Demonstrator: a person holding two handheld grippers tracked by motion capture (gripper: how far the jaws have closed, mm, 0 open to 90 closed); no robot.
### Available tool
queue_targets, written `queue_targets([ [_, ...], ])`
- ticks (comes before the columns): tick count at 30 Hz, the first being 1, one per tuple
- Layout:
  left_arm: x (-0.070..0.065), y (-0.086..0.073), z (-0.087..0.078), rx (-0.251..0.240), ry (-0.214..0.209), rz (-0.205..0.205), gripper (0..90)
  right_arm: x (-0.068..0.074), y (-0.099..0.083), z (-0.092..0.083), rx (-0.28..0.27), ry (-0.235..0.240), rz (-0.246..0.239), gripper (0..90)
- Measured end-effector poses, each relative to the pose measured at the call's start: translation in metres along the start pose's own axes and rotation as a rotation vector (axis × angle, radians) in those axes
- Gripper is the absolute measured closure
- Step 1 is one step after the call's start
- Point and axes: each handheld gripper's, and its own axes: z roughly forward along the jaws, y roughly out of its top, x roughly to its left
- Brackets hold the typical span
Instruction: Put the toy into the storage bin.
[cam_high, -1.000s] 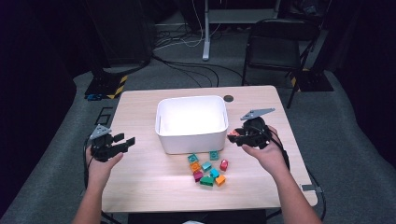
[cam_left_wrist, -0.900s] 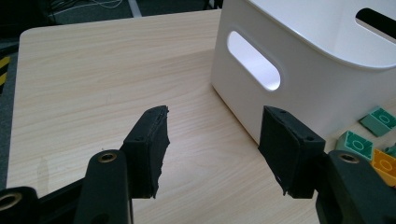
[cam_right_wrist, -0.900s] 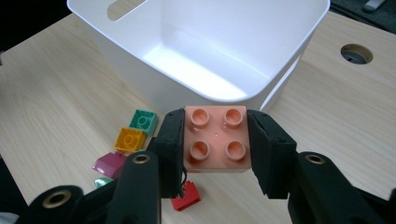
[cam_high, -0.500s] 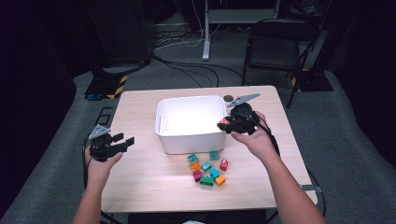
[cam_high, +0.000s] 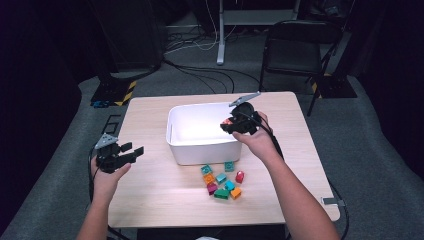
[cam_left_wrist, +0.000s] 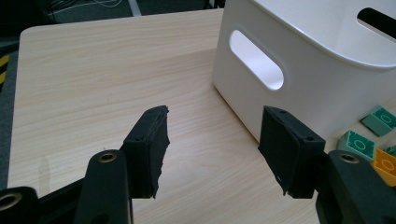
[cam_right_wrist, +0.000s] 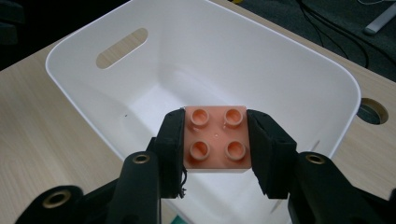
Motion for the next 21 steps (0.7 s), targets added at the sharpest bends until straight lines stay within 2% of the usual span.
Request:
queue_targets([
  [3, 0.0, -0.001, 0.002, 0.004, 0.0, 0.001, 41.7, -0.002, 0.005, 0.008, -0.005, 0.004, 0.016, 58.3],
  [8, -0.001, -0.001, 0.004, -0.002, -0.002, -0.001, 41.7, -0.002, 0.013, 0.017, -0.019, 0.013, 0.013, 58.3],
  [12, 0.0, -0.001, 0.003, 0.007, -0.006, -0.003, 41.7, 0.002, 0.026, 0.03, -0.023, 0.024, -0.01, 58.3],
  [15, 0.0, -0.002, 0.005, 0.009, -0.006, -0.006, 41.8, 0.003, 0.032, 0.035, -0.026, 0.037, -0.002, 58.3],
  [18, 0.0, -0.002, 0.006, 0.008, -0.012, 0.003, 42.1, 0.007, 0.043, 0.047, -0.042, 0.041, -0.025, 58.3],
  [19, 0.0, -0.002, 0.006, 0.008, -0.012, 0.003, 42.1, 0.01, 0.046, 0.049, -0.03, 0.043, -0.009, 58.3],
  [21, 0.0, -0.002, 0.006, 0.002, -0.013, 0.002, 42.1, 0.011, 0.051, 0.055, -0.033, 0.044, -0.039, 58.3],
])
